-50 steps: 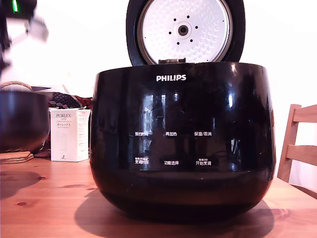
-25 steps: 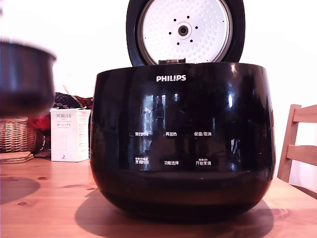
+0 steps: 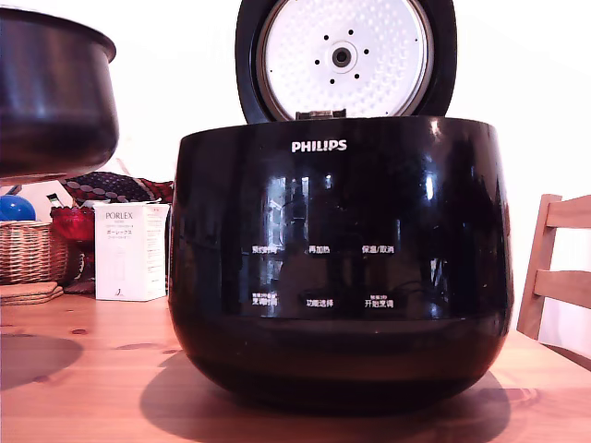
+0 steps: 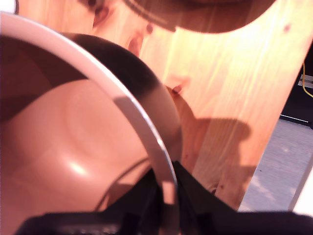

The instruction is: Pick up the metallic pot next to the rice cooker

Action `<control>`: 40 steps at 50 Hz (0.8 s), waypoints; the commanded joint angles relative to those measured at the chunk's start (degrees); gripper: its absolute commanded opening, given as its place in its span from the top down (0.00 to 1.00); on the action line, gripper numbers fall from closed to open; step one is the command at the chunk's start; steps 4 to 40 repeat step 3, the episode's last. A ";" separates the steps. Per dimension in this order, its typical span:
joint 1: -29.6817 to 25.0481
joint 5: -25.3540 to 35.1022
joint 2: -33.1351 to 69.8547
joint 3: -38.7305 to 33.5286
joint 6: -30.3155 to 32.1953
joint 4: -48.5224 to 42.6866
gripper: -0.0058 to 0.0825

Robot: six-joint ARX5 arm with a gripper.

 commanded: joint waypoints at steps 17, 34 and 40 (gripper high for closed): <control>-0.09 -0.52 -1.11 -0.22 -0.28 1.44 0.96; -0.09 -0.52 -1.11 -0.22 -0.28 1.44 0.96; -0.09 -0.52 -1.11 -0.22 -0.28 1.44 0.96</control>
